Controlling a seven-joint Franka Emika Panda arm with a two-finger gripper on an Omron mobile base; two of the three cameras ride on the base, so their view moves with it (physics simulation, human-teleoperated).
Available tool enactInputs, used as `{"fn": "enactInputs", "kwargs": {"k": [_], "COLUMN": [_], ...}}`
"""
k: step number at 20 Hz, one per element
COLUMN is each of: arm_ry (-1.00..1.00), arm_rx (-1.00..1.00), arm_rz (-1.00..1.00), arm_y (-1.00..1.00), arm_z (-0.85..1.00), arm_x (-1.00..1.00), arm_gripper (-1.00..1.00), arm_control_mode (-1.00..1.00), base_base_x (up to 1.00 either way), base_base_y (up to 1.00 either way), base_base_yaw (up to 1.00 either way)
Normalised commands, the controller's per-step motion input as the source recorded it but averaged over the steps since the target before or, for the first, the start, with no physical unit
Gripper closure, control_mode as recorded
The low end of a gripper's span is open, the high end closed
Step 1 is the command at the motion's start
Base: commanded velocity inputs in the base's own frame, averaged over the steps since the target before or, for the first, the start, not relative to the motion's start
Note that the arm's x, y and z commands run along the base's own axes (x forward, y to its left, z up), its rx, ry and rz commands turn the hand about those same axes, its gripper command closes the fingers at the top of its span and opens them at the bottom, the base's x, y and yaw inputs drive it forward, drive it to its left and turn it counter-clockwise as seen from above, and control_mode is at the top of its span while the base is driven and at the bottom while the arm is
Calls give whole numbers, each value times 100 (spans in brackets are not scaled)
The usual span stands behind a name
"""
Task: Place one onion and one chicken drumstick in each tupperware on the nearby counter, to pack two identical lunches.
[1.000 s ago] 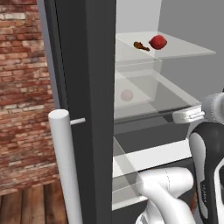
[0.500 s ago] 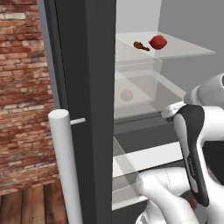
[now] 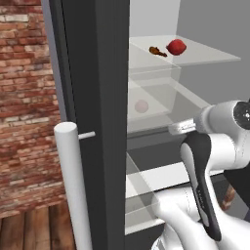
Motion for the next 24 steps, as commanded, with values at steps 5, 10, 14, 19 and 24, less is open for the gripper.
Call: {"fn": "enactInputs", "kwargs": {"k": [5, 10, 14, 19, 24], "arm_ry": [2, 3, 0, 0, 0], "arm_rx": [10, 7, 6, 1, 0], "arm_rz": [-6, -3, 0, 0, 0], "arm_y": [30, 20, 0, 0, 0], "arm_z": [9, -1, -9, -17, -15], "arm_x": [29, 37, 42, 35, 41], "arm_gripper": [-100, -100, -100, -100, -100], "arm_control_mode": [-100, -100, -100, -100, -100], "base_base_x": [0, 0, 0, 0, 0], "base_base_y": [0, 0, 0, 0, 0], "base_base_yaw": [0, 0, 0, 0, 0]}}
